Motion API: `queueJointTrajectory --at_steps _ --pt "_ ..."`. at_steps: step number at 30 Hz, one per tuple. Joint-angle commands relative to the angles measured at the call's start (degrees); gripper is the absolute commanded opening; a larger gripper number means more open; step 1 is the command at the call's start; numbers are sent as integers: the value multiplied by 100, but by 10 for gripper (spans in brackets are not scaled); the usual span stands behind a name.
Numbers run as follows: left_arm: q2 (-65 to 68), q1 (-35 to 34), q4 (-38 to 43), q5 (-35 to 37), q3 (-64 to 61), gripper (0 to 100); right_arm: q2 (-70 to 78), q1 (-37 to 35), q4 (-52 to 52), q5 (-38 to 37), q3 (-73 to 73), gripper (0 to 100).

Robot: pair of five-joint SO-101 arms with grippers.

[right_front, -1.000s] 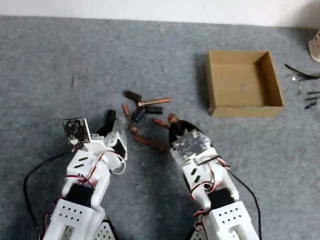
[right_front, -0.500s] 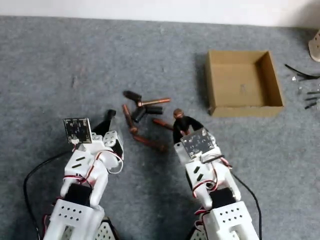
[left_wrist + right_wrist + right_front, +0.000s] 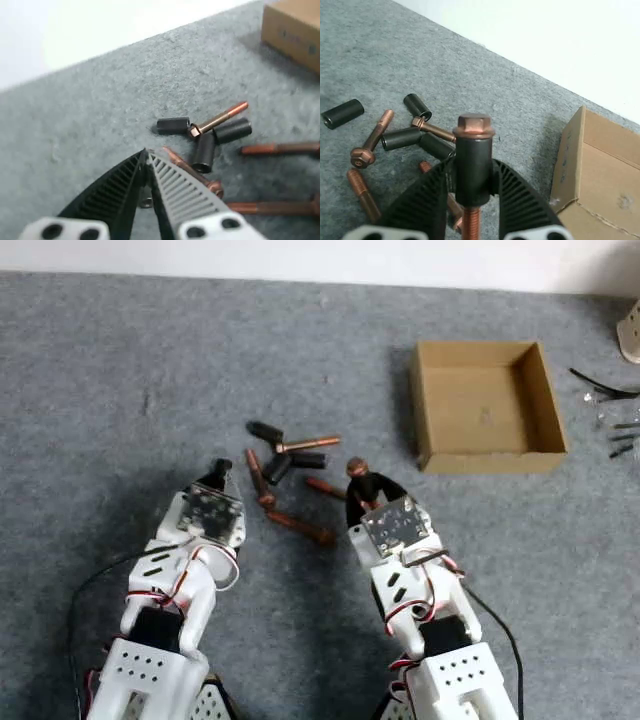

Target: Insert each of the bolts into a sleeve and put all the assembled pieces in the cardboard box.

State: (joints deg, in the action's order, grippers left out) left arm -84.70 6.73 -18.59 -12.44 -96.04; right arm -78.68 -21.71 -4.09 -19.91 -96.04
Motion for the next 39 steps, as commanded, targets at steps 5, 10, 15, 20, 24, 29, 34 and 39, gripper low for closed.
queueJointTrajectory --at_steps 5,10,15,20,24,29,34,39 --pt "-66 -277 18 -193 4 7 -31 400 215 44 -725 6" --pt "-66 -418 26 -185 13 7 -31 734 224 44 -716 6" --pt "-75 -418 26 -185 22 7 -31 796 233 53 -716 6" --pt "-75 -426 26 -185 31 7 -31 804 233 53 -716 6" --pt "-75 -426 26 -185 31 7 -31 804 233 53 -716 6" --pt "-75 -444 26 -185 22 7 -13 804 207 53 -716 5" --pt "-75 -444 26 -185 13 7 -40 690 -488 642 -646 5" --pt "-75 -426 26 -185 13 7 -4 760 -1262 774 233 5"
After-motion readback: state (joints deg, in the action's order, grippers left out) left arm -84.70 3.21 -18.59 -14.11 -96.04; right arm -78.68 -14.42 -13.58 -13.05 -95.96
